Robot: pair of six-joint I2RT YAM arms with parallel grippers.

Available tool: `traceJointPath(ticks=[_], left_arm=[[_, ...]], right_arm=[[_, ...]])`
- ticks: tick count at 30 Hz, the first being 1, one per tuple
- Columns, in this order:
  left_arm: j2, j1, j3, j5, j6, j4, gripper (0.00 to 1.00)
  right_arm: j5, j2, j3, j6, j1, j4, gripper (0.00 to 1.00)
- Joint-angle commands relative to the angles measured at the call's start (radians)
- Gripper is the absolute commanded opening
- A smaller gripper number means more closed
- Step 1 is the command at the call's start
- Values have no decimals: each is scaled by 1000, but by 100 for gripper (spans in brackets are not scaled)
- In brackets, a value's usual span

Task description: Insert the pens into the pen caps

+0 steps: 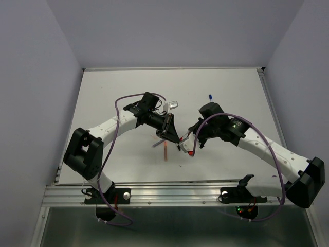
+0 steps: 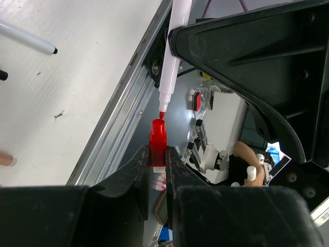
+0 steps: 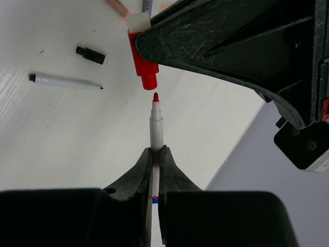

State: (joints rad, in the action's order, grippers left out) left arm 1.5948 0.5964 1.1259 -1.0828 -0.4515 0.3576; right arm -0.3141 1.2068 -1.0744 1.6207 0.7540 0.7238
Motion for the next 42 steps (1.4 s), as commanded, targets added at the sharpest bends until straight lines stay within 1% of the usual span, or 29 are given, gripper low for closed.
traceJointPath(ticks=[1,17,28,37,42], left_arm=[[-39,5,43,-8,30,11,0],[-41,5,48,-6,37,7,0],[-39,5,34,-16,14,-25,0],[-39,6,20,-12,-6,-37,0],[-26,6,23,-14,-24,-58,0]], right_arm=[[9,10,-38,-15,7,-41,1],[1,17,-41,11,16,0,1],[-46,-6,-41,10,34,9,1],[-46,-19,-44,15,34,17,1],[-63,-35,-36,47,34,32,1]])
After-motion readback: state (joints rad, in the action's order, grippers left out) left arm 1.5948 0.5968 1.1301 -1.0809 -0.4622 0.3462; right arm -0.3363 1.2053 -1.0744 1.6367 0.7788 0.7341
